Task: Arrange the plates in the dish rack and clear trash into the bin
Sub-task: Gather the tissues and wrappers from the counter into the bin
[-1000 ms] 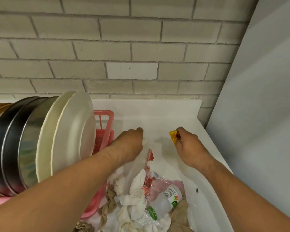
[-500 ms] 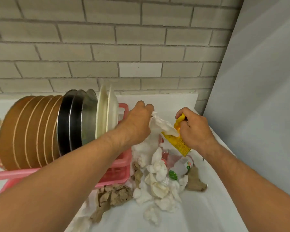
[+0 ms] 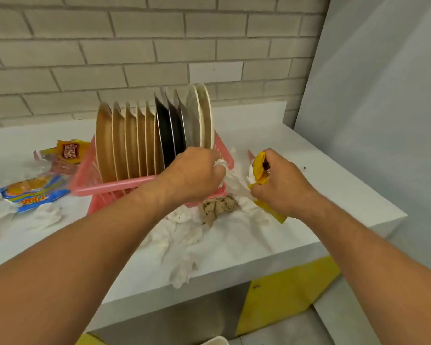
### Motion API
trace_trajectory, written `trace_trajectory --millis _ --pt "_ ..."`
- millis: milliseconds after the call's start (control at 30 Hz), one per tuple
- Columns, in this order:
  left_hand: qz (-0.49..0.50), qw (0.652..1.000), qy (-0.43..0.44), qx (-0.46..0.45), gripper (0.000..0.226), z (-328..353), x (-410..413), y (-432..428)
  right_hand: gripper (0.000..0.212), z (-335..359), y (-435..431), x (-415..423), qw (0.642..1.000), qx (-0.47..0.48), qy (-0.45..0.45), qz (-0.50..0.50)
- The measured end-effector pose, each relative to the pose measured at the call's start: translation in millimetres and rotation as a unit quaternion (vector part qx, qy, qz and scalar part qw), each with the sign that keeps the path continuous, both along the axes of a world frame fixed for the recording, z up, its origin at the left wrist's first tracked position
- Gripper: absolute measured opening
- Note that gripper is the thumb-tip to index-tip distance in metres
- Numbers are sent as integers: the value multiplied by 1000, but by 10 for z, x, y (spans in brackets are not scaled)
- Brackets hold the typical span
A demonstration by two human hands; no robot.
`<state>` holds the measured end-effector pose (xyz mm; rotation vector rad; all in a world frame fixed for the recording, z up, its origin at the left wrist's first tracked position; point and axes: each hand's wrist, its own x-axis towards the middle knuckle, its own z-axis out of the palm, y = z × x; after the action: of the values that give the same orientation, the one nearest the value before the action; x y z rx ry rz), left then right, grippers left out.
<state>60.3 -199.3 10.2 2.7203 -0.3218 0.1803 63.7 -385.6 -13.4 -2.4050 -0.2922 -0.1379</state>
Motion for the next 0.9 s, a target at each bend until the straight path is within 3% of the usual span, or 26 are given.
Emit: trace_trajectory --millis 200,333,433,500,600,767,867,900 --pt "43 998 26 -35 13 -212 -480 244 31 -249 161 -510 999 8 13 41" --pt "46 995 40 -74 32 -427 -740 319 28 -435 183 -709 997 49 17 53" --pt "52 995 12 -84 20 -689 -970 303 25 -695 168 -890 988 141 52 40" --pt "58 994 -18 -86 24 -847 -1171 247 16 -908 147 -1053 974 204 92 28" --pt "46 996 -33 -76 34 -1058 -1502 138 15 -1242 103 -1281 972 204 117 25" --pt "10 992 93 -86 24 -1516 -1920 67 24 -1736 135 -1581 920 329 213 -11" --pt "5 974 218 -60 8 -1977 -2065 77 18 -2089 134 -1734 926 298 233 -15" --pt "17 965 256 -58 13 -2140 -2089 97 17 -2195 139 -1776 925 290 244 -25"
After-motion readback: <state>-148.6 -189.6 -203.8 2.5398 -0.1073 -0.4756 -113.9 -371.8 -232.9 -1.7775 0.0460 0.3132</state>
